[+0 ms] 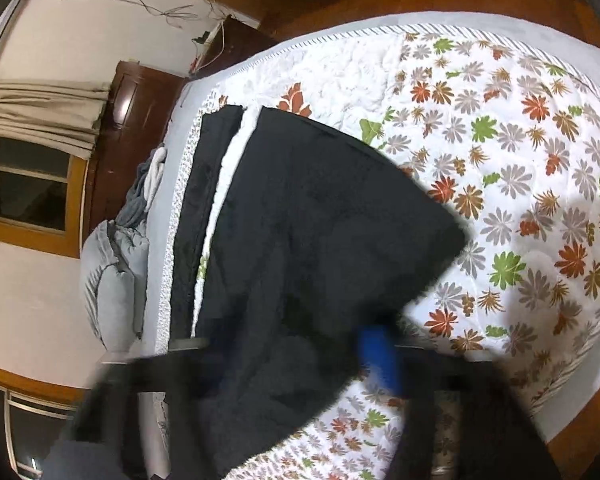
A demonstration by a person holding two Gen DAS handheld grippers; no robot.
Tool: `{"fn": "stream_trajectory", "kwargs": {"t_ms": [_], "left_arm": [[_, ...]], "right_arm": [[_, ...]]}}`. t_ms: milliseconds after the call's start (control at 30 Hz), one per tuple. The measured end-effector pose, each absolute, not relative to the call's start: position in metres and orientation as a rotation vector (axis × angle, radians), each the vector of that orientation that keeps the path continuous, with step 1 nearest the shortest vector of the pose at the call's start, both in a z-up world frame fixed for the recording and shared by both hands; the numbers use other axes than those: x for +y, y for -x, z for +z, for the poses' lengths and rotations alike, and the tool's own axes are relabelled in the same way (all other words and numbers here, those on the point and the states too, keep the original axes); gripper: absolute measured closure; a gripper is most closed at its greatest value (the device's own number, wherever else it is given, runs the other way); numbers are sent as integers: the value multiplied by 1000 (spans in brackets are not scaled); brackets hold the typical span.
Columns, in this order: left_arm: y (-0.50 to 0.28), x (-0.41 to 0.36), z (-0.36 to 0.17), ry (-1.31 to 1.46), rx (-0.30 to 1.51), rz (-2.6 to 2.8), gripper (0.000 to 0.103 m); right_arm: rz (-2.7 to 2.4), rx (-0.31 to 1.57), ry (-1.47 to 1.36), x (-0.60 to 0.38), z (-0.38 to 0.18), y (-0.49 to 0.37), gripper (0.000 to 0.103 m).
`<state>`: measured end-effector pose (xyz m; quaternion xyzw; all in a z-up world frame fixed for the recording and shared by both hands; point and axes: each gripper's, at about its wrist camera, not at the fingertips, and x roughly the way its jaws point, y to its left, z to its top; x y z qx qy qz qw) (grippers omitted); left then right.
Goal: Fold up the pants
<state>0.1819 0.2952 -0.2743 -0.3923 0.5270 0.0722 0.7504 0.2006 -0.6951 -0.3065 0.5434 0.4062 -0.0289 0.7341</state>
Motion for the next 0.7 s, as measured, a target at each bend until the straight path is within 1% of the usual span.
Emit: {"fn": "stream_trajectory", "kwargs": {"t_ms": [133, 267, 400, 567, 700], "left_arm": [[-179, 301, -259, 878, 1150, 185, 81], [-169, 316, -242, 901, 1152, 196, 81], [-142, 331, -233, 907, 1178, 234, 81], [-105, 352, -242, 942, 1183, 267, 81], [-95, 359, -259, 964, 1181, 279, 80]], "right_arm": [[-62, 883, -1125, -690, -296, -190, 94], [-39, 893, -1082, -677, -279, -190, 95], [-18, 938, -1036, -660, -277, -183, 95], [10, 999, -992, -642, -286, -169, 95], [3, 1051, -966, -630, -299, -167, 95]]}}
